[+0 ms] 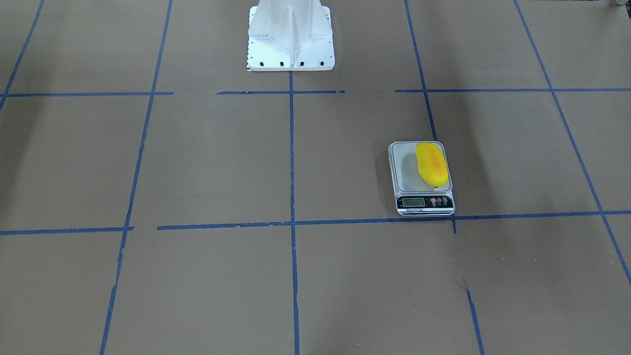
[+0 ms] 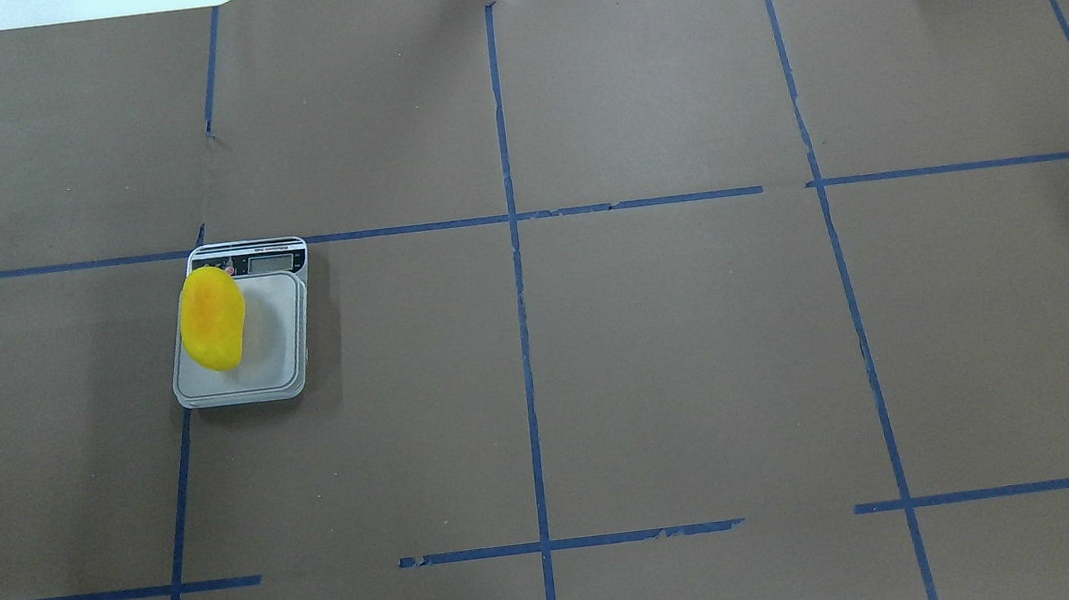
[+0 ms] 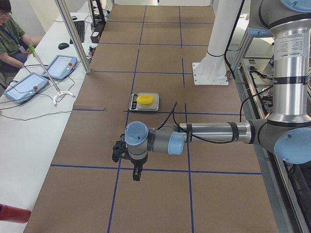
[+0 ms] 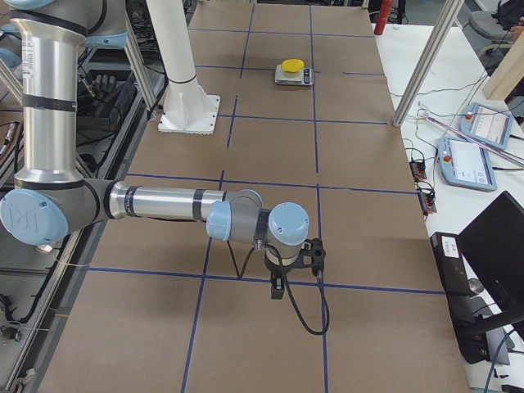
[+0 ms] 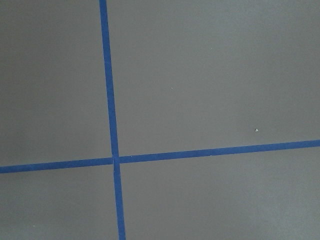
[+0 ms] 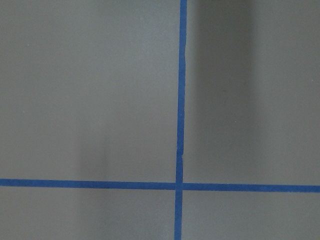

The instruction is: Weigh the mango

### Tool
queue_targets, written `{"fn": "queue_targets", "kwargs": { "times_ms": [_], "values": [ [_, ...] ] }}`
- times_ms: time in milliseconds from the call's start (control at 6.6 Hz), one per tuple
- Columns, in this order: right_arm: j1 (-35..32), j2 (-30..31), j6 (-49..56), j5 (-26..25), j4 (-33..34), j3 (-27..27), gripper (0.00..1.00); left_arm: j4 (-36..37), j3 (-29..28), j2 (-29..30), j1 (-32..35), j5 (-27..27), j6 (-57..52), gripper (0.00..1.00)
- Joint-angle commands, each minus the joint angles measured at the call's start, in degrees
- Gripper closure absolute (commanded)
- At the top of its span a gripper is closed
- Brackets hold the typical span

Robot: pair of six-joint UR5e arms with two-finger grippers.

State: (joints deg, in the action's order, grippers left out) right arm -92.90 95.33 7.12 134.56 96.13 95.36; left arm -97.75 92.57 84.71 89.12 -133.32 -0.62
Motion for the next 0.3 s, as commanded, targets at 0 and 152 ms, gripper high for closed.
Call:
{"fn": "queue_targets", "kwargs": {
  "times_ms": [0, 152],
  "values": [
    [0.0, 0.0, 0.0, 0.0, 0.0, 0.0, 0.00, -0.2, 0.0, 0.0, 0.0, 0.0, 0.0, 0.00],
    [0.0, -0.1, 0.0, 0.0, -0.1, 0.0, 0.00, -0.2, 0.0, 0.1, 0.0, -0.6, 0.0, 0.00]
  ]
}}
